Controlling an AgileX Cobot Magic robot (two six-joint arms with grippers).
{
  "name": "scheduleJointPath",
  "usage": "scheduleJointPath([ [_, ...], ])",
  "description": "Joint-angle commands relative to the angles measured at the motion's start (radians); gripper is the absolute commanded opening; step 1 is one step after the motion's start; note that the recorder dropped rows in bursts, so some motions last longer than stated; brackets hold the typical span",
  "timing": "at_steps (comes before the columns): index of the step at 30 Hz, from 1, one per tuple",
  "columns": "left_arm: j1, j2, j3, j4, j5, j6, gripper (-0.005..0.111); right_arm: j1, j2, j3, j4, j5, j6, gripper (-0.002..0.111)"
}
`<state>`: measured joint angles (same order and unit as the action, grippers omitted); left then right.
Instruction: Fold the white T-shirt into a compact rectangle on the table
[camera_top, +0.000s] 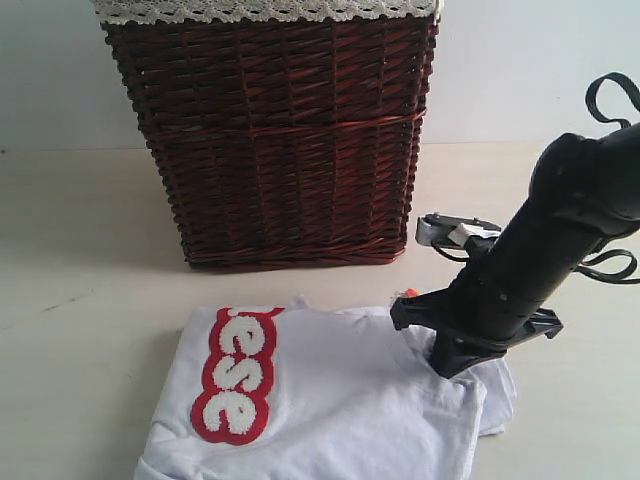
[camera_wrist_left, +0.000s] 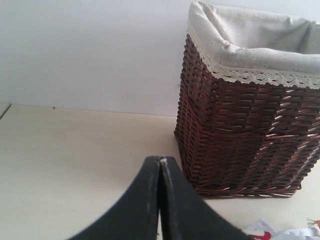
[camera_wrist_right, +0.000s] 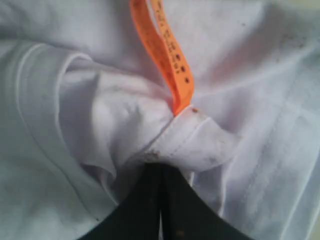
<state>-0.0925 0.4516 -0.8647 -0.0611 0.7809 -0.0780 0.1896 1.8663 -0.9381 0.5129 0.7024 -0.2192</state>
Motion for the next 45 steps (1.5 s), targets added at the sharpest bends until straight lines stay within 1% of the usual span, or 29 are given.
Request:
scheduleJointPath([
  [1,0.004,-0.008,0.007,0.000,-0.018,-0.009,0.000,-0.004,-0.041,0.002,0.005,0.003,-0.019,0.000],
  [3,0.004,-0.008,0.007,0.000,-0.018,-0.007,0.000,-0.004,-0.130,0.002,0.005,-0.033,-0.019,0.000],
  [5,0.004,-0.008,0.007,0.005,-0.018,-0.007,0.000,-0.004,-0.308,0.002,0.003,-0.115,-0.019,0.000],
  [8,0.004,-0.008,0.007,0.005,-0.020,-0.007,0.000,-0.004,-0.555,0.002,-0.010,-0.271,-0.020,0.000],
  [9,0.004,-0.008,0.007,0.005,-0.020,-0.005,0.000,-0.004,-0.599,0.002,-0.024,-0.303,-0.020,0.000],
  [10,0.004,-0.008,0.007,0.005,-0.020,-0.005,0.000,-0.004,-0.706,0.002,-0.058,-0.385,-0.020,0.000],
  [16,0.004,-0.008,0.007,0.005,-0.020,-0.005,0.000,-0.004,-1.011,0.002,-0.112,-0.645,-0.023,0.000],
  [19,0.004,-0.008,0.007,0.005,-0.018,-0.005,0.000,-0.004,-1.131,0.002,-0.117,-0.702,-0.029,0.000],
  [22,0.004,-0.008,0.007,0.005,-0.006,-0.009,0.000,-0.004,-1.207,0.002,-0.140,-0.684,-0.066,0.000],
  [31,0.004,-0.008,0.007,0.005,-0.003,-0.005,0.000,-0.004,-1.336,0.002,-0.140,-0.684,-0.067,0.000],
  [45,0.004,-0.008,0.007,0.005,-0.003,-0.005,0.000,-0.004,-1.365,0.002,-0.140,-0.682,-0.067,0.000],
])
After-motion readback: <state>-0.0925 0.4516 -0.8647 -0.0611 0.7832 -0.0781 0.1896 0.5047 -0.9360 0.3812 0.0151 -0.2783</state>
